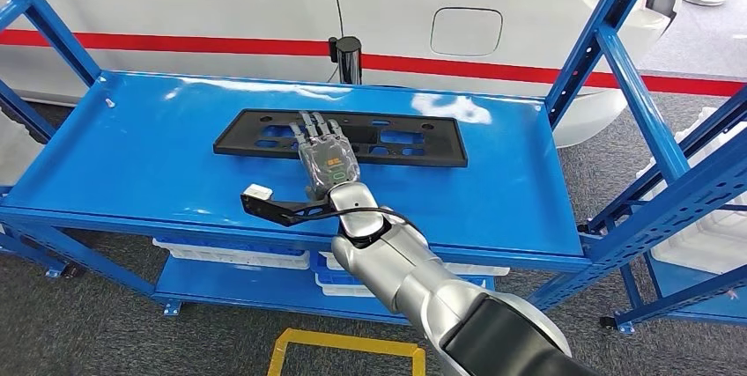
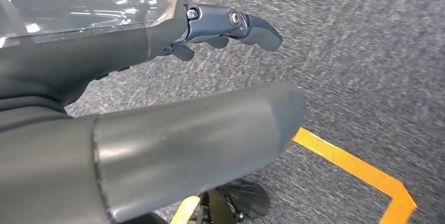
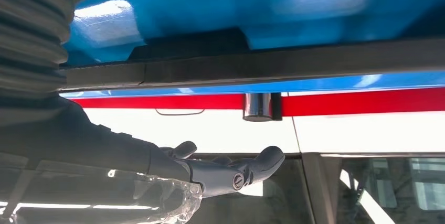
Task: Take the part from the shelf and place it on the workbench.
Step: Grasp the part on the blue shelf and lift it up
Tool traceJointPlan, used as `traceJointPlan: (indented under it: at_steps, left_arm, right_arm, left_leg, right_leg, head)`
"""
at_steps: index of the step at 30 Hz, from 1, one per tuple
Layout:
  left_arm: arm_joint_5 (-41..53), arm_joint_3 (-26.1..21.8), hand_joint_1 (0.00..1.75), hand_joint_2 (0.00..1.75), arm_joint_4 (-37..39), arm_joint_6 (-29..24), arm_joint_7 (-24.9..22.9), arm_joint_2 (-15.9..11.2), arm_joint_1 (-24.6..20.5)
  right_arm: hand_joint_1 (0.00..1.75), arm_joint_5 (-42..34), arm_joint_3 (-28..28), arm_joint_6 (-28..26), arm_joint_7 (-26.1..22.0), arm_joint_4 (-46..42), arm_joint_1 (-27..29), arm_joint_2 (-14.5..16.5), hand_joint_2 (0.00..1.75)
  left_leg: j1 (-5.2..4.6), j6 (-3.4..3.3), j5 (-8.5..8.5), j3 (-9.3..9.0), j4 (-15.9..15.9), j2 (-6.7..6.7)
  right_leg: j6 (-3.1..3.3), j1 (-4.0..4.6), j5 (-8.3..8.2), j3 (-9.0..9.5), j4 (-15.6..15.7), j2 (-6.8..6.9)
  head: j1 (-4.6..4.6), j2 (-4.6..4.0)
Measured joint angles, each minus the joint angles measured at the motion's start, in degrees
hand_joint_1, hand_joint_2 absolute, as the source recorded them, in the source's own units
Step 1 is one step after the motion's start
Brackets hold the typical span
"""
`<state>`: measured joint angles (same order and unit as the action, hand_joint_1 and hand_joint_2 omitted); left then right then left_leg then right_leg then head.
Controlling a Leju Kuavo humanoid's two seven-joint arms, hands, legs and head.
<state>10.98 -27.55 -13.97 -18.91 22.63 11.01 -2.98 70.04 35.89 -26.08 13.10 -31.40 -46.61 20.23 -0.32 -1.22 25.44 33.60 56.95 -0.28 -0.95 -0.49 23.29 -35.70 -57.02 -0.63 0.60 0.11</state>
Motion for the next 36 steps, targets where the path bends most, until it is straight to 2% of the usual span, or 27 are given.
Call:
traceJointPlan:
  at_steps: [14,21,34,35,36]
  left_arm:
    - [-0.11,-1.84,0.0,0.0,0.0,-1.39,-0.53,0.65,0.27]
    - [-0.12,-2.29,0.0,0.0,0.0,-1.91,-0.61,0.82,0.34]
    - [1.18,-4.16,0.0,0.0,0.0,-1.52,-0.7,0.88,0.54]
    - [1.3,-4.23,0.0,0.0,0.0,-1.41,-0.64,0.84,0.54]
    - [1.41,-4.31,0.0,0.0,0.0,-1.36,-0.6,0.79,0.55]
  right_arm:
    - [0.0,1.39,-4.02,-0.71,-0.95,2.42,-0.74,-0.02,1.75]
    - [0.0,2.11,-4.32,-0.66,-1.09,2.79,-0.93,-0.02,1.75]
    - [0.0,4.64,-7.44,-0.69,1.03,4.84,-3.64,-1.17,1.75]
    - [0.13,4.75,-7.78,-0.7,1.06,4.92,-3.76,-1.35,1.75]
    - [0.49,4.82,-8.09,-0.71,1.07,5.0,-3.86,-1.54,1.75]
  left_leg:
    - [0.01,0.0,0.0,0.0,0.0,0.0]
    - [0.0,0.0,0.0,0.0,0.0,0.0]
    - [0.0,0.0,0.0,0.0,0.0,0.0]
    - [0.0,0.0,0.0,0.0,0.0,0.0]
    - [0.0,0.0,0.0,0.0,0.0,0.0]
  right_leg:
    - [0.0,0.0,0.0,0.0,0.0,0.0]
    - [0.0,0.0,0.0,0.0,0.0,0.0]
    - [0.0,0.0,0.0,0.0,0.0,0.0]
    - [0.0,0.0,0.0,0.0,0.0,0.0]
    - [0.0,0.0,0.0,0.0,0.0,0.0]
  head:
    - [-0.01,0.0]
    - [-0.01,0.0]
    - [0.0,0.0]
    - [0.0,0.0]
    - [0.0,0.0]
